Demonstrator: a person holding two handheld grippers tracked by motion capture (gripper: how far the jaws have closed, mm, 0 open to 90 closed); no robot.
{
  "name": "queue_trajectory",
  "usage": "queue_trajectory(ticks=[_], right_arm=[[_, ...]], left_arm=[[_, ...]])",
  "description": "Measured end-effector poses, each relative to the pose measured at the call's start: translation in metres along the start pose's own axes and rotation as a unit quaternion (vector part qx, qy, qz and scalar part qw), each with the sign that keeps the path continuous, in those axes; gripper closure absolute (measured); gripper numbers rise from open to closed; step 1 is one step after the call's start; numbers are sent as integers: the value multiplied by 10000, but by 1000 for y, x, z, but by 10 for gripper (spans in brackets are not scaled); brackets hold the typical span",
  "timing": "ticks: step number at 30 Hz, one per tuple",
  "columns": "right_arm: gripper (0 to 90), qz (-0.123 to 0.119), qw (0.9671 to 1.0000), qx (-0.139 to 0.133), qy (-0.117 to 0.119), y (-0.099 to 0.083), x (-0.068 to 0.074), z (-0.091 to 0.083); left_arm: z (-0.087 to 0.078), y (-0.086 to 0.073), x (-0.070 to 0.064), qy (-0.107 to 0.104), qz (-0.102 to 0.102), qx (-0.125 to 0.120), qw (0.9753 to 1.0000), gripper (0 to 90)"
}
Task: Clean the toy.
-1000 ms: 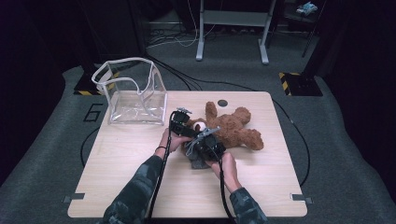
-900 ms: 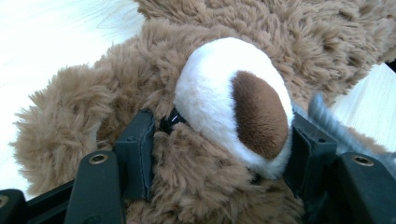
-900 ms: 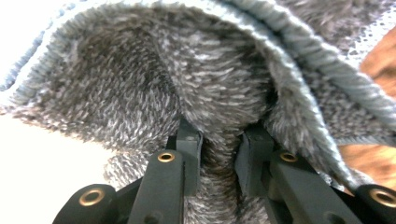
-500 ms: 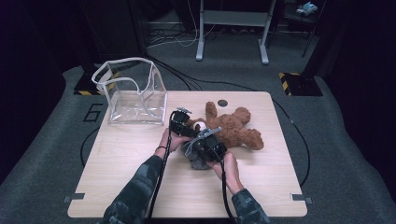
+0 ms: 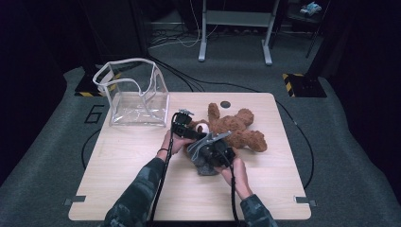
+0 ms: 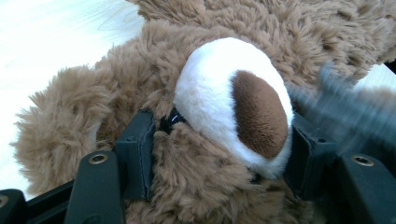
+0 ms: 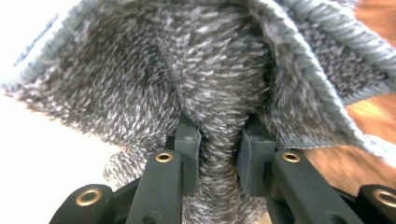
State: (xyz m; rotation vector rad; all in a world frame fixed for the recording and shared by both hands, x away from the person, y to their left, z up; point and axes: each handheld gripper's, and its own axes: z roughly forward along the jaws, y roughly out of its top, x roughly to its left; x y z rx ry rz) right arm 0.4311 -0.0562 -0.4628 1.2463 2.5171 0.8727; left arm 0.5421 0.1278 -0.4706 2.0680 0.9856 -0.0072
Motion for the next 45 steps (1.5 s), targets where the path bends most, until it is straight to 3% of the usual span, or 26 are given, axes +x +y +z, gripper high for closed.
queue_trajectory(ticks=[6,10,13,20,22,25,27,30,34,38,40,45], right_arm=[[726,452,9976,-421,-312,-10,-35,-40],[727,668,9925,-814,-620,-11,-57,-68],[728,797,9875,-963,-964,-9,-68,-84],[731,1095,9691,-1082,-1926,-15,-102,-98],[731,1264,9662,-1036,-1992,-20,-111,-97],[732,1368,9573,-985,-2349,-29,-124,-96],[732,1469,9486,-952,-2634,-34,-130,-98],[732,1634,9431,-819,-2777,-43,-142,-99],[733,1777,9468,-504,-2635,-57,-152,-88],[735,1856,9561,-413,-2229,-64,-149,-77],[735,1799,9594,-357,-2145,-66,-144,-75],[735,1921,9601,-374,-1997,-74,-143,-73]], left_arm=[[0,0,0,-7,22,9,10000,370],[-1,0,-1,4,44,11,10000,370],[-1,1,0,-15,72,39,10000,371],[-2,2,1,-27,184,63,9998,371],[-2,2,1,-33,190,77,9998,372],[-2,4,1,-29,253,140,9996,371],[-3,5,2,-28,310,169,9994,371],[-3,7,2,-37,351,205,9992,371],[-4,9,6,-100,393,234,9989,370],[-6,10,8,-121,492,279,9983,366],[-6,10,8,-135,491,234,9984,350],[-11,13,0,115,508,48,9986,230]])
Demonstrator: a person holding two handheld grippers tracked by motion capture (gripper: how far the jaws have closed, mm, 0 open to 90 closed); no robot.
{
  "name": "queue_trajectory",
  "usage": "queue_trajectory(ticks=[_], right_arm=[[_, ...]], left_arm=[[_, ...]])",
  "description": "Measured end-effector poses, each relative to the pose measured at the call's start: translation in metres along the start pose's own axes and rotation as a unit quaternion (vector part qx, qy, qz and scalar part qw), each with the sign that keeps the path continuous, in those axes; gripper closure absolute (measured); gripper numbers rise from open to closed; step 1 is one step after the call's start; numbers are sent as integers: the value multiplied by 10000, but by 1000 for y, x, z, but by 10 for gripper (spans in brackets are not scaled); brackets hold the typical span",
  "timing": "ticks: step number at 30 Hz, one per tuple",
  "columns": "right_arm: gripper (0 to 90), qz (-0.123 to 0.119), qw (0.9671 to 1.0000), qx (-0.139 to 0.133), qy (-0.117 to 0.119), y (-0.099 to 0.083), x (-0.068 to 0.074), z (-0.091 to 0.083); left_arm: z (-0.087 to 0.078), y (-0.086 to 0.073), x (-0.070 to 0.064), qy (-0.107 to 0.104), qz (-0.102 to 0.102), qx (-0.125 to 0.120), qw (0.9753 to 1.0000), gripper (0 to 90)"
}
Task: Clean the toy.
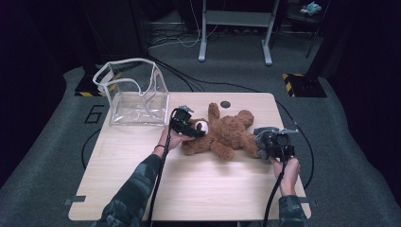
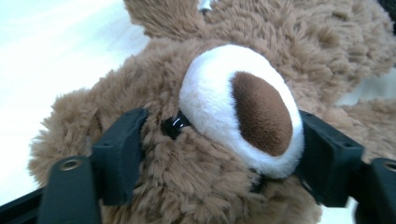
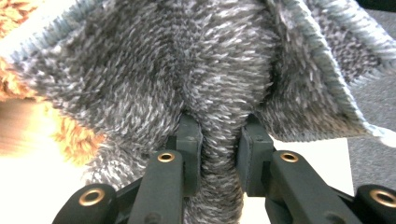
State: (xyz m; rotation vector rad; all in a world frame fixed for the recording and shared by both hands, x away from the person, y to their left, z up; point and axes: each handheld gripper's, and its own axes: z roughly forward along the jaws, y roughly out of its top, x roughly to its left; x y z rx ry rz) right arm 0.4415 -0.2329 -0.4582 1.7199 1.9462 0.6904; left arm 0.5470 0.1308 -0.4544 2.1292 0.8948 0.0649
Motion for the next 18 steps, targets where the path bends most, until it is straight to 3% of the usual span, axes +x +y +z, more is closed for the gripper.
queue_trajectory(ticks=[6,10,18], right_arm=[[735,11,10000,31,24,-4,-1,1],[736,5,10000,48,30,-6,-2,1],[735,61,9999,28,88,-8,-2,1]], left_arm=[[-6,-1,-20,474,15,-292,9984,160],[-12,-9,-33,699,-48,-661,9954,145],[-23,-17,-64,929,292,-1122,9889,142]])
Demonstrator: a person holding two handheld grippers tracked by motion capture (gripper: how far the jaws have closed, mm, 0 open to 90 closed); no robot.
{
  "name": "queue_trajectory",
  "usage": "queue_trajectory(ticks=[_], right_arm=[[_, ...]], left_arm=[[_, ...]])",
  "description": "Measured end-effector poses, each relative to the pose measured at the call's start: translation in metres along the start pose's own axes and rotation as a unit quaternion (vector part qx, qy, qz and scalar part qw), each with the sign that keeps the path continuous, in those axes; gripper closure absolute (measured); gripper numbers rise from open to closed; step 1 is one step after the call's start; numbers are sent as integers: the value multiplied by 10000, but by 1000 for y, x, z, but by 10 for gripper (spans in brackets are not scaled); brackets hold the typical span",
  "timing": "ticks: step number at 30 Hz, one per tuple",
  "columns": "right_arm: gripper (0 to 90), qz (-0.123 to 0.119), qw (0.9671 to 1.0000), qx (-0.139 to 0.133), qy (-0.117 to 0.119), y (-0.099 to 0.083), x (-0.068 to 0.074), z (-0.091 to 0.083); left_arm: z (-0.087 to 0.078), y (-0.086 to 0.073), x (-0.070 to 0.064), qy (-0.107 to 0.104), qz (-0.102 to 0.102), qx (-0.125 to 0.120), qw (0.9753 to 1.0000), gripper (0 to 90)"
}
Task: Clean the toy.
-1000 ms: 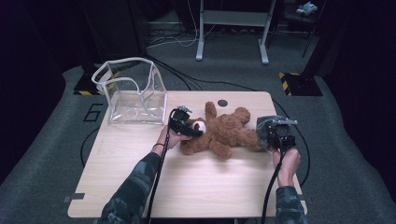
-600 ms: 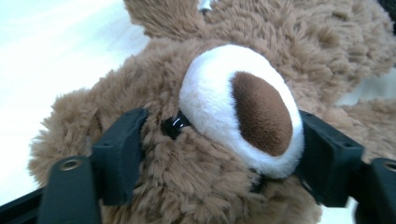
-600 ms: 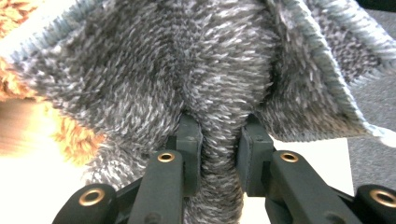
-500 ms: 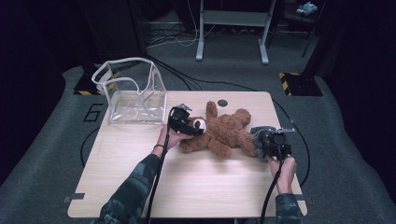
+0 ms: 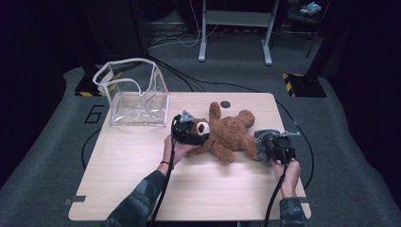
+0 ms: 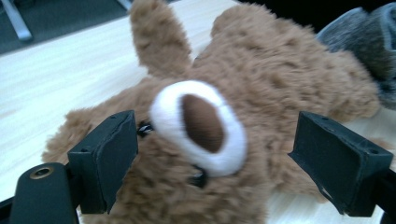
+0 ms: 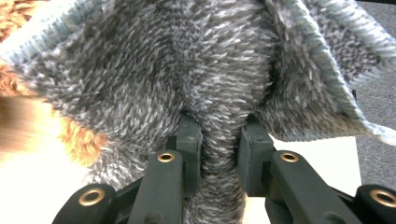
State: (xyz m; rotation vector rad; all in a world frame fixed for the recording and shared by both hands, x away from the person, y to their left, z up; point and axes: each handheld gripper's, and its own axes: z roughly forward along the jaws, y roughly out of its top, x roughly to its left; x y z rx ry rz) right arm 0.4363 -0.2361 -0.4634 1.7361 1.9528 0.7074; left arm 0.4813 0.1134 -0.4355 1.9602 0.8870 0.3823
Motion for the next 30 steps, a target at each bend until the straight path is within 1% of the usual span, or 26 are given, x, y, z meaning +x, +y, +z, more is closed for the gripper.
queue_trajectory(ticks=[1,3,4,6,8,10,11,12,13,15,17,18,19,21,24,27,28,29,30], right_arm=[[735,-1,10000,1,1,0,0,0],[735,6,10000,-6,8,0,0,0],[735,17,10000,-5,16,0,0,0],[735,24,10000,-8,30,0,1,0],[735,59,10000,3,19,0,1,0],[735,25,10000,6,6,1,1,0],[734,20,10000,11,-1,1,0,0],[734,20,10000,9,2,1,0,1],[734,34,10000,4,11,0,0,1],[734,35,10000,6,18,0,0,1],[734,22,10000,9,9,1,0,1],[734,32,10000,14,8,1,1,1],[734,25,10000,21,10,1,1,1],[734,30,10000,16,10,1,1,1],[734,34,10000,21,7,1,1,1],[734,39,10000,22,8,1,1,1],[734,36,10000,21,6,1,1,1],[734,36,10000,23,7,1,1,1],[734,43,10000,23,10,1,1,0]], left_arm=[[-1,-1,-4,-50,49,-11,10000,142],[-1,-2,-13,-34,164,-44,9999,143],[0,-4,-18,-74,209,-11,9998,144],[3,-7,-26,-96,244,9,9997,144],[6,-10,-33,-62,297,30,9995,114],[7,-12,-37,15,351,18,9994,105],[6,-13,-39,7,337,-18,9994,102],[5,-13,-40,5,366,-38,9993,106],[5,-14,-41,43,386,-77,9992,118],[3,-14,-44,2,408,-125,9991,134],[2,-14,-49,-4,477,-168,9987,138],[2,-14,-52,-61,503,-179,9986,139],[2,-13,-55,-82,592,-155,9981,141],[4,-14,-64,-156,700,-110,9974,142],[12,-18,-78,-235,826,-11,9963,142],[22,-23,-90,-210,959,115,9951,143],[25,-25,-94,-183,977,144,9949,142],[28,-27,-98,-116,1037,191,9944,142],[30,-28,-101,-98,1026,196,9945,143]])
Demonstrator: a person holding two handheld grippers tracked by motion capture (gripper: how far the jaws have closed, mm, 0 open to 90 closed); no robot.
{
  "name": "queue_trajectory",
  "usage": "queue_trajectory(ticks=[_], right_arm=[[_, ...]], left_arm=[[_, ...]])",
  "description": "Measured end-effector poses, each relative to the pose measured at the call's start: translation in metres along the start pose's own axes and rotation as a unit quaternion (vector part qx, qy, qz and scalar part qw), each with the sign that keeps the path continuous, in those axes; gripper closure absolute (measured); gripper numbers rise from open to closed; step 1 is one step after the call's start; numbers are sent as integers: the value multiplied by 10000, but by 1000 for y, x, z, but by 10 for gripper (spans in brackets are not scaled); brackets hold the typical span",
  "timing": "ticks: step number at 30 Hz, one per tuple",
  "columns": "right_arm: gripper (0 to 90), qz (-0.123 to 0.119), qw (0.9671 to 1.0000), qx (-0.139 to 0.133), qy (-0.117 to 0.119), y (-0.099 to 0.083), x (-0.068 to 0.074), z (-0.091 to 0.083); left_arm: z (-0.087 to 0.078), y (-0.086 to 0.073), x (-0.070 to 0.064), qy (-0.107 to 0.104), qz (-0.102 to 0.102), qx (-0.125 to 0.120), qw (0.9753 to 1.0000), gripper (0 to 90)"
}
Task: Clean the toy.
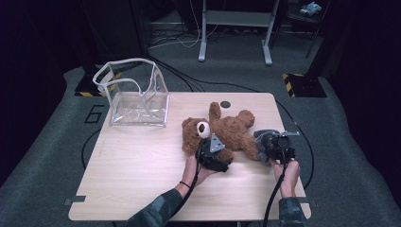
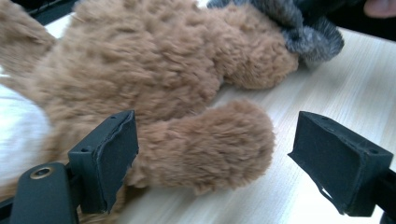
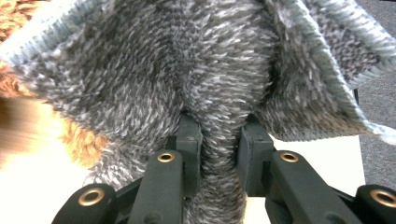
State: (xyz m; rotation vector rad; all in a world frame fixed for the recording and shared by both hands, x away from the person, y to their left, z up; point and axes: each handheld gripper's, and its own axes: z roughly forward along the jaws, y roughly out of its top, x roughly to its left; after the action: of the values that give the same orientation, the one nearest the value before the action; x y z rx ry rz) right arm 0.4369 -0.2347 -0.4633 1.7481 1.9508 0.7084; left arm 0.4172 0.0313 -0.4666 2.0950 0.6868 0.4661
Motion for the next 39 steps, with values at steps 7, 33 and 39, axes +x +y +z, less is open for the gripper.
queue_trajectory(ticks=[7,33,39], right_arm=[[734,12,10000,-16,9,-1,1,0],[734,127,9999,-63,10,-10,-8,-1],[734,93,9999,-81,53,-16,-5,-2]], left_arm=[[18,-6,-14,328,88,241,9991,155],[0,0,24,55,-552,-203,9983,775],[-11,15,41,43,-785,-388,9962,785]])
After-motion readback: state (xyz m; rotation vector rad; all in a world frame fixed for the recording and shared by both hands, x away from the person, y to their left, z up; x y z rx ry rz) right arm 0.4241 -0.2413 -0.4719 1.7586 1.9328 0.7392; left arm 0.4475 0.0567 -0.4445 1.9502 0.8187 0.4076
